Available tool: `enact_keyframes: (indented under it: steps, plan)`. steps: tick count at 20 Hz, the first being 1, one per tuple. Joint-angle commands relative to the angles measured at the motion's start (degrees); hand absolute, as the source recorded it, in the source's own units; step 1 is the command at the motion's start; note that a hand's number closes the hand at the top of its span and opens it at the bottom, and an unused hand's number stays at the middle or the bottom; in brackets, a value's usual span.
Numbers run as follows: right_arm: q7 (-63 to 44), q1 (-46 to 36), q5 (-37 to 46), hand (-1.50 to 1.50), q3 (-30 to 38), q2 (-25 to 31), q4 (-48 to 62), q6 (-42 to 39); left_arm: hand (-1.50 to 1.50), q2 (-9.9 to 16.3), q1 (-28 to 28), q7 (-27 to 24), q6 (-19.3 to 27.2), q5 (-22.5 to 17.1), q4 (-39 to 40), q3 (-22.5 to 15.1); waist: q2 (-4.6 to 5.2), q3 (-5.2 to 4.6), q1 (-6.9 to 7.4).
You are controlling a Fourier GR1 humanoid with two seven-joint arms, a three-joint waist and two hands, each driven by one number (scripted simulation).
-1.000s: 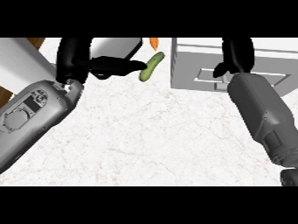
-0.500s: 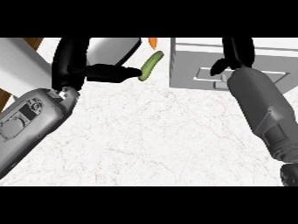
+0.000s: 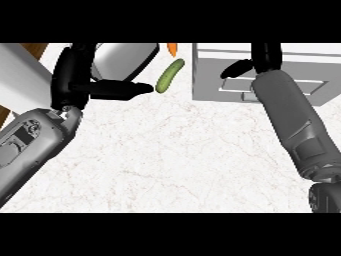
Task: Pick up the can, place it into the drawer and close the drawer
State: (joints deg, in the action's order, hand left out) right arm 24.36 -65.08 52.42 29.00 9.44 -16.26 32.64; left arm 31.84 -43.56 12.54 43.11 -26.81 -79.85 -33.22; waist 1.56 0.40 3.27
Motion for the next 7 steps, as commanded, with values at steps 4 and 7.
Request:
enact_keyframes:
  steps: [4, 7]
  plan:
    - [2.8, -3.9, -12.4, -1.5, 9.5, -4.5, -2.1, -4.0, -1.5, 0.3, 3.2, 0.1, 1.2, 1.3, -2.9, 0.4, -0.94, -0.27, -0.02]
    - [4.1, -3.7, -13.3, -1.5, 9.9, -3.6, -1.7, -4.5, -1.5, 1.0, 5.5, -0.9, 0.5, 1.5, -4.2, 2.1, -0.91, -0.33, -0.44]
